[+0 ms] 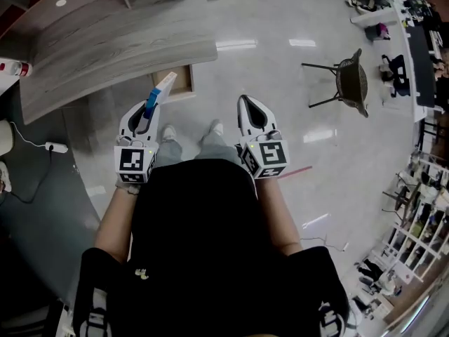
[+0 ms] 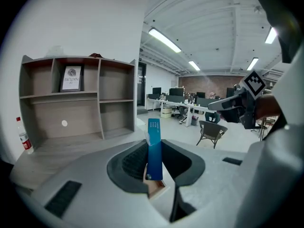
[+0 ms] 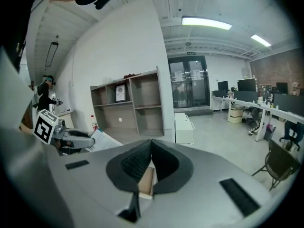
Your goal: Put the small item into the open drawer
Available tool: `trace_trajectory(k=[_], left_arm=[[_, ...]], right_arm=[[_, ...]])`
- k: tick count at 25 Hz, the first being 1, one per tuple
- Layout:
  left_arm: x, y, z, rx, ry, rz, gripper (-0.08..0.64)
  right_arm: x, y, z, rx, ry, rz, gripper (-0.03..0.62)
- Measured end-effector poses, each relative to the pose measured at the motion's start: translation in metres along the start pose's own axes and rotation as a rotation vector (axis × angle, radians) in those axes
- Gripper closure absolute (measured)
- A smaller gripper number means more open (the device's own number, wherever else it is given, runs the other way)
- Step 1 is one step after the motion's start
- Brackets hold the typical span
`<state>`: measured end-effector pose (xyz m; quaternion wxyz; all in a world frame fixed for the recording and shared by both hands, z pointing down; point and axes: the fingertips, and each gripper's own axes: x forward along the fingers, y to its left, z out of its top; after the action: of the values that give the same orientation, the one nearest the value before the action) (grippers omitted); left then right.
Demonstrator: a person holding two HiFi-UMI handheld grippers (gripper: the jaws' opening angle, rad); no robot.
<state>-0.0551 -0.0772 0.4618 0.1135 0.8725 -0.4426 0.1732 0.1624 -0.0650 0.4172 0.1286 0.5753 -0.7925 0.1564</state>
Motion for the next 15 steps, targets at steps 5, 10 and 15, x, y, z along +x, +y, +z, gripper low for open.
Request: trace_trajectory(k=[5,10,15], left_arm=[[0.029,0.002,-0.022,0.004,0.064,0.065,0.474],[0.053,0.006,-0.063,-0.009,0.141,0.128,0.474],[0.087,0.011,-0.099,0.012,0.226,0.145,0.474]], right_arm=[[0.018,-0.023,0.003,-0.04,0.041,0.072,0.58],[0.028,-0.036,-0.002,-0.049,0.07,0.097,0.58],[0.037,-0.051,0.003,-0.064,0.088,0.11,0.58]])
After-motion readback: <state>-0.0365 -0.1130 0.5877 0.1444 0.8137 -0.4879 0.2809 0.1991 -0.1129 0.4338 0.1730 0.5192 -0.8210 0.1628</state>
